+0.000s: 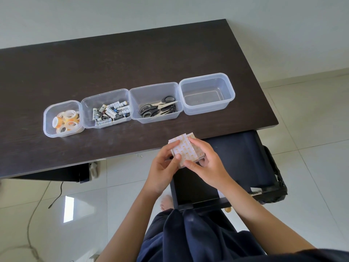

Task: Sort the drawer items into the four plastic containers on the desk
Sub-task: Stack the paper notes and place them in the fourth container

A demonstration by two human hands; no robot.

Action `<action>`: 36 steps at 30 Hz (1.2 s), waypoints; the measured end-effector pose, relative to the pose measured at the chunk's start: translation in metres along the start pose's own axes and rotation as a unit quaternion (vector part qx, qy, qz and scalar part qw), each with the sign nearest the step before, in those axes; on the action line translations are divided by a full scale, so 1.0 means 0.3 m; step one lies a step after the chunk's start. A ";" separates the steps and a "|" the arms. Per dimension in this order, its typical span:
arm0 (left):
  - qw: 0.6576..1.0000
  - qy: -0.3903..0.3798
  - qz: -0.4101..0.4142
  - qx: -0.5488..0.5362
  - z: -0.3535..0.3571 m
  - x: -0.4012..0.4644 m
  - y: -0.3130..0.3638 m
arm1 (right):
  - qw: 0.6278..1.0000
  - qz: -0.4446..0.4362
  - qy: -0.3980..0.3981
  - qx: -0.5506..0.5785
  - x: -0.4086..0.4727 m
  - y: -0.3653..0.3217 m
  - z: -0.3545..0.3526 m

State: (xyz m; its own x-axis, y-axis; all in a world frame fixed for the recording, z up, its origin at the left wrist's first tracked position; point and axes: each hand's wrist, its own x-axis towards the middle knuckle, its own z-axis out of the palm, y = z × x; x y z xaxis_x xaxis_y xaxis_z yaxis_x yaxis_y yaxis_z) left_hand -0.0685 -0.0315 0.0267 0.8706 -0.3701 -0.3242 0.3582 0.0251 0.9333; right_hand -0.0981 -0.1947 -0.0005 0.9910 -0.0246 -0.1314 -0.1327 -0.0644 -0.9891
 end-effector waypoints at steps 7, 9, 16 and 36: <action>1.000 0.024 -0.008 0.007 0.044 0.006 -0.029 | 0.998 0.015 -0.007 -0.065 -0.041 0.031 -0.092; 0.999 0.047 -0.024 0.013 0.054 0.003 -0.038 | 0.994 0.041 0.009 -0.100 -0.062 0.060 -0.153; 0.991 0.125 -0.040 -0.023 0.112 -0.024 -0.071 | 0.942 0.168 -0.070 -0.280 -0.092 0.266 -0.409; 0.978 0.196 -0.061 -0.042 0.327 -0.035 -0.149 | 0.849 0.168 -0.332 -0.375 -0.017 0.454 -0.512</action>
State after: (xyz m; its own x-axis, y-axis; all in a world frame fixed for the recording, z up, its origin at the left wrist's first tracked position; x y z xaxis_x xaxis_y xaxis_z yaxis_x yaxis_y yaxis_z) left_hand -0.1268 -0.1198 0.0035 0.8761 0.0089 -0.4821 0.4797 0.0846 0.8733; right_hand -0.1236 -0.3566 -0.1243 0.6529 0.3849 -0.6524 -0.1357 -0.7880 -0.6006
